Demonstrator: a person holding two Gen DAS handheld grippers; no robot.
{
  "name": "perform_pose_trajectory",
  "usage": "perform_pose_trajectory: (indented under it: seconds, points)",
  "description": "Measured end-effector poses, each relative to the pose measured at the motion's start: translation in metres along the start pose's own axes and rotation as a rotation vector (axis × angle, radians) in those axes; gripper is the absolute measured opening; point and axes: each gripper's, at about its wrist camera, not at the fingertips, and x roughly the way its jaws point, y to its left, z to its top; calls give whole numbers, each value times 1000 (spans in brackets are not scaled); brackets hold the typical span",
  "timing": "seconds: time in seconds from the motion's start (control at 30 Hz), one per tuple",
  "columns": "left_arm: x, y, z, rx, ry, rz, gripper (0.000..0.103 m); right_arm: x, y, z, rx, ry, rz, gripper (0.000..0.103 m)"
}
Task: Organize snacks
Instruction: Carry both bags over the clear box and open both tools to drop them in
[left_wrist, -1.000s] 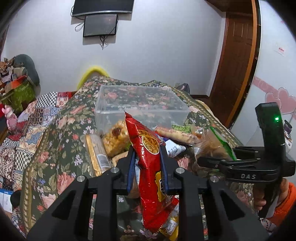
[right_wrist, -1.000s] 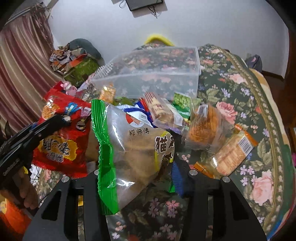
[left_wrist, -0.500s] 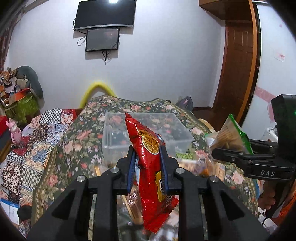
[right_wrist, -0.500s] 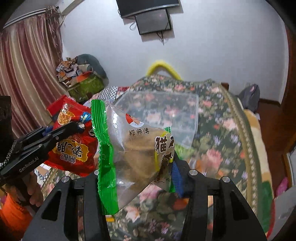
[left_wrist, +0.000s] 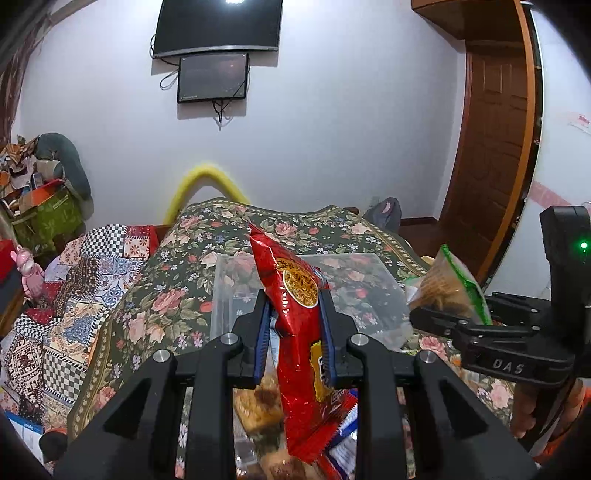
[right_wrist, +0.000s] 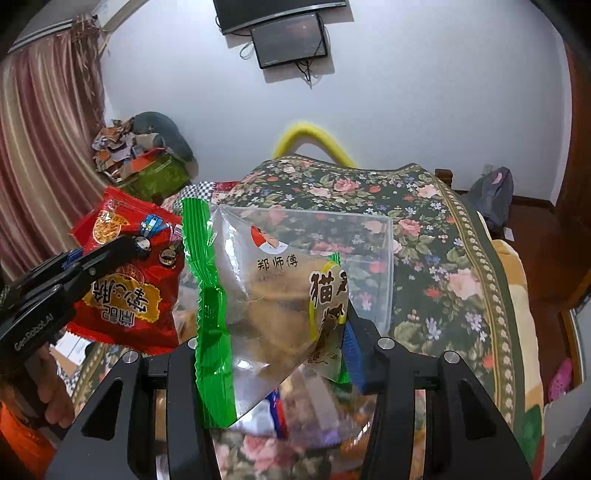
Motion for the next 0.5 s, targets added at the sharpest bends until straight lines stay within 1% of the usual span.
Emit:
perform_pose_trajectory:
  seconds: [0.2,0.5]
  points:
    - [31,0,10,4,18,33,24,20,3,11,-22,16,-35,44]
    - [76,1,26,-4,51,54,24,49,0,22,-55,57,-94,44]
